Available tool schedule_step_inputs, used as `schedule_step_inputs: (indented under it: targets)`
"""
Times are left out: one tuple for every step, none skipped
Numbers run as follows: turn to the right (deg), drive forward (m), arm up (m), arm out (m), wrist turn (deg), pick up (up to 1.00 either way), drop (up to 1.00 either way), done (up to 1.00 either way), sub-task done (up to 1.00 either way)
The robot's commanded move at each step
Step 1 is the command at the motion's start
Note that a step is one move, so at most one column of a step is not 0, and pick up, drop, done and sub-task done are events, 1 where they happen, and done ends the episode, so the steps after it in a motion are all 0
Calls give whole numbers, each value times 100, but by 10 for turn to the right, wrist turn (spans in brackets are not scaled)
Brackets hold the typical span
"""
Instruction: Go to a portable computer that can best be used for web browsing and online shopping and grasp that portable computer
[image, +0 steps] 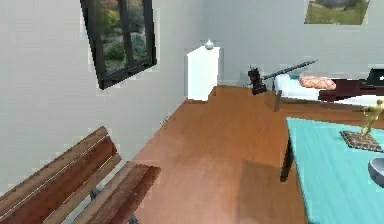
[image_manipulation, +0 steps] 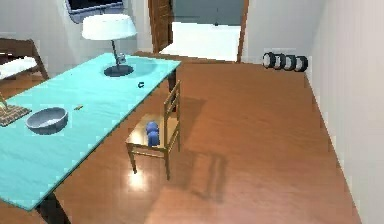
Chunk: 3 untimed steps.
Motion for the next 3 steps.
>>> schedule_step_inputs:
  targets:
    - [0, 65, 0, 0, 0, 0, 0, 0, 0]
    - [240, 0, 0, 0, 0, 0, 0, 0, 0]
    - [0, 100, 0, 0, 0, 0, 0, 0, 0]
